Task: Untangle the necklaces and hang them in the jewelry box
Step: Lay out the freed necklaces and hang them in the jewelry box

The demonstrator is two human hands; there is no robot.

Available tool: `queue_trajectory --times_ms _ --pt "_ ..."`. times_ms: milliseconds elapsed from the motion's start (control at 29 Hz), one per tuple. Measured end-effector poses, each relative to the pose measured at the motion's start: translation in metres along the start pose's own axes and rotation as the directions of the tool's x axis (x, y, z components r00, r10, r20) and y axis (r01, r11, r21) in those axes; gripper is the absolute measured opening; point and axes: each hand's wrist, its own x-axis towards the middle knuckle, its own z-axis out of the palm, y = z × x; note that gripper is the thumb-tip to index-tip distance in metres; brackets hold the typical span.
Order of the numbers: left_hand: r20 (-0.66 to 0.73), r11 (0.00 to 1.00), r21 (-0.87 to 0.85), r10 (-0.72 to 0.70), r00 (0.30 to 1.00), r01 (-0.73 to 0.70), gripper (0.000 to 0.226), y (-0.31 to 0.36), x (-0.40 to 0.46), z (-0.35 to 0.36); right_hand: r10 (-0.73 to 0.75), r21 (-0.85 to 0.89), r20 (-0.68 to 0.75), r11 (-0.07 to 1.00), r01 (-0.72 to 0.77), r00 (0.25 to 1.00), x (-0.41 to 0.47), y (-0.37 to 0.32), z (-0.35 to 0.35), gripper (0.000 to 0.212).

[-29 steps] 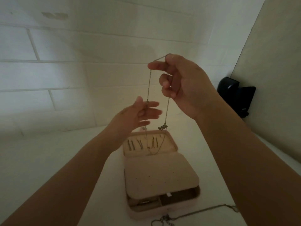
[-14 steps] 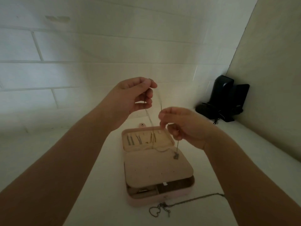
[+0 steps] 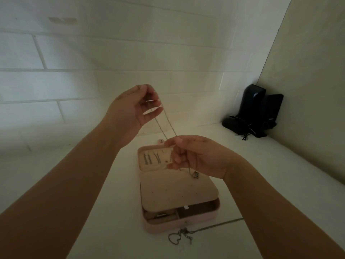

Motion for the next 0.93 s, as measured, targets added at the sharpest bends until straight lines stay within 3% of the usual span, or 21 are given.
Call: queue_trajectory --times_ms 207,310,414,483,552,621,655,690,793,862,931 --pt "-0.271 0.996 0.046 -0.063 0.961 0.078 0.029 -0.017 -0.009 -0.038 0.031 -0.082 -0.127 0.996 -0.042 0.991 0.004 -0.02 -0.001 0.029" --pt "-0.43 0.949 0.262 -0.05 0.901 0.177 0.028 -0.031 -0.013 -0.055 0.032 -0.102 -0.217 0.993 -0.055 0.976 0.008 -0.028 -0.005 0.026" --pt "-0.465 0.705 0.613 -0.044 0.884 0.357 0.026 -0.044 -0.018 -0.065 0.032 -0.158 -0.254 0.985 -0.074 0.967 0.015 -0.034 -0.007 0.023" --pt "-0.442 0.546 0.731 -0.079 0.894 0.41 0.023 -0.049 -0.021 -0.066 0.025 -0.208 -0.247 0.975 -0.078 0.969 0.02 -0.039 -0.007 0.021" --pt "-0.398 0.398 0.829 -0.078 0.914 0.394 0.021 -0.052 -0.021 -0.067 0.007 -0.246 -0.229 0.967 -0.065 0.973 0.024 -0.046 -0.005 0.02" --pt "-0.284 0.257 0.922 -0.064 0.957 0.29 0.018 -0.053 -0.02 -0.067 -0.016 -0.275 -0.228 0.96 -0.049 0.973 0.029 -0.052 -0.002 0.02" --pt "-0.207 0.243 0.946 -0.059 0.977 0.215 0.026 -0.052 -0.019 -0.064 -0.028 -0.302 -0.234 0.952 -0.046 0.972 0.031 -0.054 -0.001 0.02" --pt "-0.147 0.314 0.936 -0.065 0.987 0.16 0.036 -0.049 -0.018 -0.059 -0.038 -0.337 -0.24 0.94 -0.047 0.97 0.034 -0.055 0.001 0.021" --pt "-0.008 0.709 0.696 -0.153 0.988 0.115 0.046 -0.033 -0.018 -0.03 -0.054 -0.438 -0.231 0.897 -0.055 0.971 0.041 -0.056 0.009 0.023" --pt "0.077 0.786 0.612 -0.165 0.983 0.084 0.032 -0.028 -0.016 -0.017 -0.07 -0.48 -0.235 0.876 -0.053 0.969 0.045 -0.055 0.01 0.025" --pt "0.093 0.757 0.651 -0.151 0.984 0.055 0.025 -0.027 -0.015 -0.011 -0.084 -0.513 -0.263 0.856 -0.065 0.961 0.048 -0.055 0.009 0.025"
